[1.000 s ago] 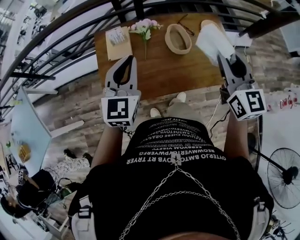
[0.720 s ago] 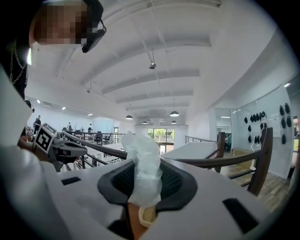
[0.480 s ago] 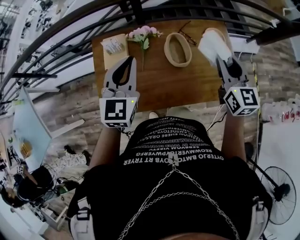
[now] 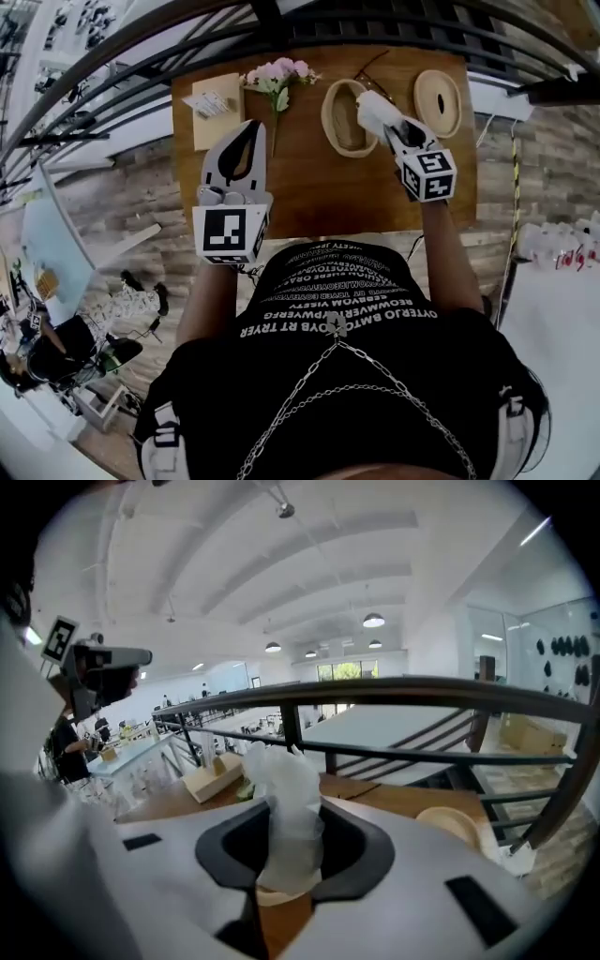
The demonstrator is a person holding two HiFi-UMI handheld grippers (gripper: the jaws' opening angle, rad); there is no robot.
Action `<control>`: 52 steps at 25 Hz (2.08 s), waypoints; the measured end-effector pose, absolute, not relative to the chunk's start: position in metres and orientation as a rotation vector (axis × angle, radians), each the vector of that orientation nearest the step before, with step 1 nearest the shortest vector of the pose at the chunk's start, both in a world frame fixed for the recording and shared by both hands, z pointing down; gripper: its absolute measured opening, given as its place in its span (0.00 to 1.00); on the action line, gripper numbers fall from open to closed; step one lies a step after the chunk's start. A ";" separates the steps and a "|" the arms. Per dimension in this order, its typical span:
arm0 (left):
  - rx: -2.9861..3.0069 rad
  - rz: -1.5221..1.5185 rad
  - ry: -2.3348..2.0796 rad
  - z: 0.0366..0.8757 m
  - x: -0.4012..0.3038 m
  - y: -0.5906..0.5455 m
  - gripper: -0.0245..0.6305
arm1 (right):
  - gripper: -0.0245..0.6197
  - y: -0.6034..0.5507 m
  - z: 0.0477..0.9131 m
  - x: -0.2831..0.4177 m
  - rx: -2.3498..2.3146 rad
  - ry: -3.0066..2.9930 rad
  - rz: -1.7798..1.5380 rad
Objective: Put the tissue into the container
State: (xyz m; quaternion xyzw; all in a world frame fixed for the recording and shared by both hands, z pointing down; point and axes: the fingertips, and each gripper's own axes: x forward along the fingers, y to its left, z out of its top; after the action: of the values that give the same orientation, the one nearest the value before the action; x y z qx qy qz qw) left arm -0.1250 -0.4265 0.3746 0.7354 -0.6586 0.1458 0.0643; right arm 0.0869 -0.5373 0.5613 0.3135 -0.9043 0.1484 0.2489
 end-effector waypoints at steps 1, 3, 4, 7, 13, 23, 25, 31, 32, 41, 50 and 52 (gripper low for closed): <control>2.201 0.454 -1.994 0.380 -0.126 -0.427 0.08 | 0.21 -0.540 0.580 0.081 0.818 -2.444 0.427; 2.161 0.479 -2.002 0.391 -0.128 -0.427 0.08 | 0.21 -0.543 0.616 0.071 0.748 -2.403 0.460; 2.141 0.492 -2.004 0.396 -0.130 -0.427 0.08 | 0.21 -0.544 0.632 0.066 0.716 -2.382 0.470; 2.082 0.521 -2.011 0.405 -0.136 -0.426 0.08 | 0.21 -0.543 0.669 0.052 0.623 -2.327 0.510; 2.040 0.545 -2.013 0.418 -0.137 -0.424 0.08 | 0.23 -0.536 0.712 0.033 0.488 -2.202 0.538; 2.112 0.510 -2.014 0.398 -0.140 -0.403 0.08 | 0.49 -0.531 0.651 0.064 0.617 -2.252 0.477; 2.127 0.508 -2.011 0.393 -0.142 -0.394 0.08 | 0.35 -0.531 0.622 0.077 0.715 -2.305 0.438; 2.197 0.511 -2.002 0.379 -0.143 -0.363 0.08 | 0.06 -0.509 0.523 0.090 0.912 -2.512 0.271; 2.209 0.509 -2.003 0.376 -0.144 -0.358 0.08 | 0.06 -0.503 0.509 0.091 0.940 -2.528 0.238; 2.302 0.481 -1.988 0.350 -0.145 -0.314 0.08 | 0.06 -0.438 0.427 0.105 1.082 -2.571 0.126; 2.349 0.408 -1.953 0.353 -0.150 -0.270 0.08 | 0.06 -0.381 0.407 0.100 1.121 -2.541 0.072; 2.356 0.407 -1.938 0.357 -0.151 -0.263 0.08 | 0.06 -0.373 0.405 0.100 1.131 -2.535 0.068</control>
State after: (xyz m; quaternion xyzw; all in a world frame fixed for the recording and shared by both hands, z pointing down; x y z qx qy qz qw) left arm -0.1508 -0.2632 0.3571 0.7650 -0.6295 0.1322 0.0319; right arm 0.0997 -0.3730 0.4053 0.4007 -0.8978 0.0241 0.1814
